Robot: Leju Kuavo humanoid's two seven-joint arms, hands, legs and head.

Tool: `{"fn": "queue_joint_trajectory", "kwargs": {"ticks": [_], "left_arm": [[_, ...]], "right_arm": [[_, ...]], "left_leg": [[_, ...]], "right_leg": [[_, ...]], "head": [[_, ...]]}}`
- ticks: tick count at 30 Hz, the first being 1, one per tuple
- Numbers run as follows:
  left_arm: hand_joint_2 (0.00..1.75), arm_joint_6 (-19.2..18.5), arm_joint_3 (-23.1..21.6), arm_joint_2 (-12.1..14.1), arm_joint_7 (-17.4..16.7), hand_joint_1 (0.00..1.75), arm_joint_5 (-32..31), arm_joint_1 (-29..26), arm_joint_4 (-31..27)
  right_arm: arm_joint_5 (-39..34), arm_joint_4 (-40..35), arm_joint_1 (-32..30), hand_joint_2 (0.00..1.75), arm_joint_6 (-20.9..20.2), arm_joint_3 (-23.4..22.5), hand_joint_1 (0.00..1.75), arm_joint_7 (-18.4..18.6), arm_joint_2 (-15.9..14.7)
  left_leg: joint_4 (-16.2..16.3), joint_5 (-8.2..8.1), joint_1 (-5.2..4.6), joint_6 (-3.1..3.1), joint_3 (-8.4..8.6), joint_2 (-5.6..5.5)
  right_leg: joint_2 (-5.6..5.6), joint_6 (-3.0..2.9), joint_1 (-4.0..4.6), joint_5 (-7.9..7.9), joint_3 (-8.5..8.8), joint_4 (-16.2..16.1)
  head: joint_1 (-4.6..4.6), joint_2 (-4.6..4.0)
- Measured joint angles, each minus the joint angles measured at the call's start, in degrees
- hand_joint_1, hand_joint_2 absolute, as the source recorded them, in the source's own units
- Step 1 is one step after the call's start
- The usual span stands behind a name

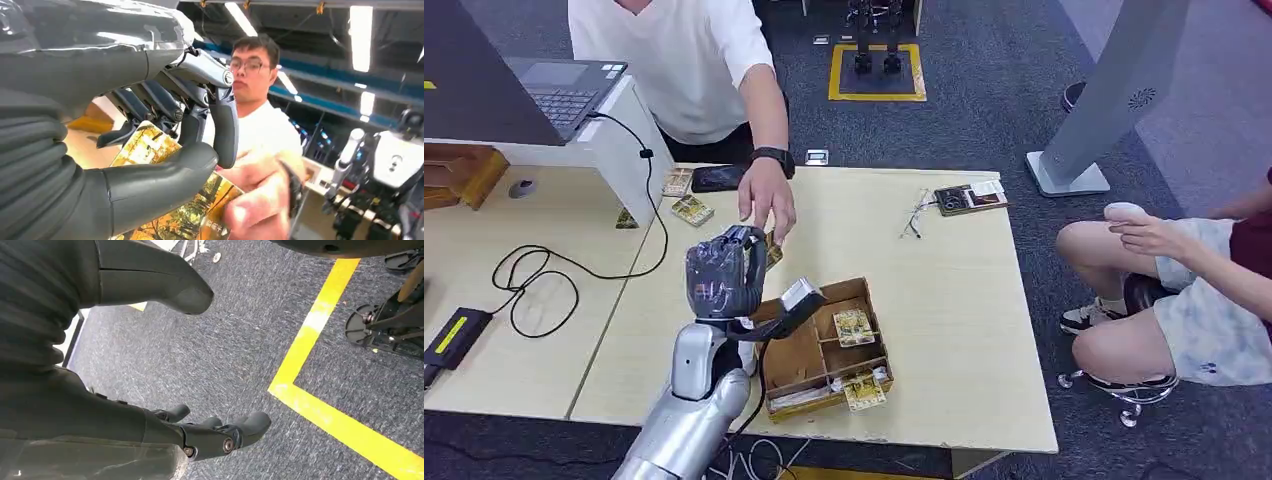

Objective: Pass the card to the sensor for recognition and then transmit it.

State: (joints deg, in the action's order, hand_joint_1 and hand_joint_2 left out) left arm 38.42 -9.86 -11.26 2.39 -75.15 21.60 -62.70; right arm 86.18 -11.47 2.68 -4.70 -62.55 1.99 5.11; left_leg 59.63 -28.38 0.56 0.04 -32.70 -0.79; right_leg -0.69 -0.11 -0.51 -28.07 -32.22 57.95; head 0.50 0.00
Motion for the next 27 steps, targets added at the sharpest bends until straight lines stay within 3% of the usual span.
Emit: {"fn": "queue_joint_trajectory", "kwargs": {"ticks": [8,15,16,17,27], "left_arm": [[1.75,0.00,0.00,0.52,-1.66,1.75,0.40,1.35,4.02],[1.75,0.00,0.00,0.52,-1.03,1.75,1.68,1.62,5.62],[1.75,0.00,0.02,0.50,-0.57,0.16,2.06,1.61,5.64],[1.75,0.00,0.02,0.48,-0.31,0.00,2.25,1.61,5.64],[1.75,0.02,1.51,-0.61,4.10,0.00,3.13,0.85,5.29]], "right_arm": [[0.11,0.00,-0.01,1.75,0.11,0.39,0.00,0.52,0.00],[0.11,0.00,-0.02,1.75,0.22,0.79,0.00,0.98,0.00],[0.09,0.00,-0.02,1.75,0.24,0.81,0.00,0.98,0.00],[0.09,0.00,-0.02,1.75,0.24,0.81,0.00,0.98,0.00],[0.05,0.00,-0.04,1.75,0.29,0.85,0.00,1.18,0.00]], "left_leg": [[0.00,0.00,0.00,0.00,-0.02,0.00],[0.00,0.00,0.00,0.00,-0.02,0.00],[0.00,0.00,0.00,0.00,-0.02,0.00],[0.00,0.00,0.00,0.00,-0.02,0.00],[0.00,0.00,0.00,0.00,-0.04,0.00]], "right_leg": [[0.01,0.00,0.00,0.00,-0.01,0.00],[0.00,0.00,0.00,0.00,-0.01,0.00],[0.00,0.00,0.00,0.00,-0.01,0.00],[0.01,0.00,0.00,0.00,-0.01,0.00],[0.02,0.00,0.00,0.00,-0.01,0.00]], "head": [[0.00,0.00],[-0.02,0.00],[0.00,0.00],[0.00,0.00],[-0.02,0.00]]}}
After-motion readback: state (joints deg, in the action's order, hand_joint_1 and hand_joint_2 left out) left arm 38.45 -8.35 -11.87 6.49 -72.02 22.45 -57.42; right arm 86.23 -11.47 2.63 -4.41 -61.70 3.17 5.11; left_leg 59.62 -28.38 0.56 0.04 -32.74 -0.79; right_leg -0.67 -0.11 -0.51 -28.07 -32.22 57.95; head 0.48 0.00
